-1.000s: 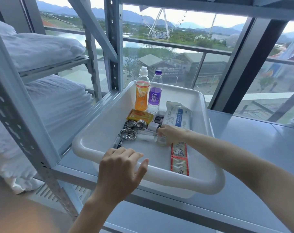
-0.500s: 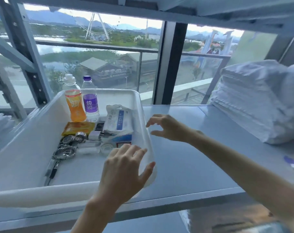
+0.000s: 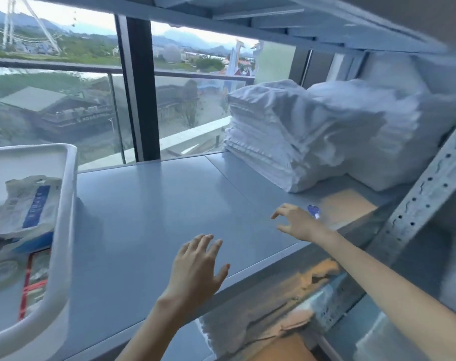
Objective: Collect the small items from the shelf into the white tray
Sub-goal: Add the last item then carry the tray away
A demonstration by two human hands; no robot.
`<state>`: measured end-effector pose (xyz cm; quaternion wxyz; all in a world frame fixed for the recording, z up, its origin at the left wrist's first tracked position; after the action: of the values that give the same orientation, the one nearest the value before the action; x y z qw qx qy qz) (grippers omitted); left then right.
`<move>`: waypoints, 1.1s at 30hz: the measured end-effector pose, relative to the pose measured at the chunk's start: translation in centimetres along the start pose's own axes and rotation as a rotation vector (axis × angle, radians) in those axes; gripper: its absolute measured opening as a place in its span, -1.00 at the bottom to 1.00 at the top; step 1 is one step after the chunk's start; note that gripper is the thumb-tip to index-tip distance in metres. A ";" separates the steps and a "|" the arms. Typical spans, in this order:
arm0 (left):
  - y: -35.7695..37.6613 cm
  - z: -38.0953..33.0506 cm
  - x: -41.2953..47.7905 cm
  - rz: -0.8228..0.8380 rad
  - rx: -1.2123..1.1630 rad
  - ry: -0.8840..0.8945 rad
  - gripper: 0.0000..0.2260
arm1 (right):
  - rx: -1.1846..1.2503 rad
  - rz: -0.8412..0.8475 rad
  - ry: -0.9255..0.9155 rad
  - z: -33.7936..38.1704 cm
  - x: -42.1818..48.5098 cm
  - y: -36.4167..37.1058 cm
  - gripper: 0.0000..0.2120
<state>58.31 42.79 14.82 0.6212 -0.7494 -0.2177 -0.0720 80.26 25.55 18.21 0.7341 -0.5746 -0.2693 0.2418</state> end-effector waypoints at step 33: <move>9.6 -5.3 7.8 0.099 0.109 -0.127 -0.56 | 0.133 -0.098 0.035 -12.1 7.0 3.3 -0.71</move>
<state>70.16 38.27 10.26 0.6486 -0.7275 -0.2229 0.0185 93.41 22.34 13.44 0.7862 -0.5150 -0.2676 0.2126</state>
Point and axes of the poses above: each hand's wrist, its own x-axis towards the middle knuckle, its own y-axis out of the palm, z = x × y, the point moved 2 cm from there along x, towards the middle knuckle, and after that the axes turned 9 degrees about -z, right-handed, at the moved point
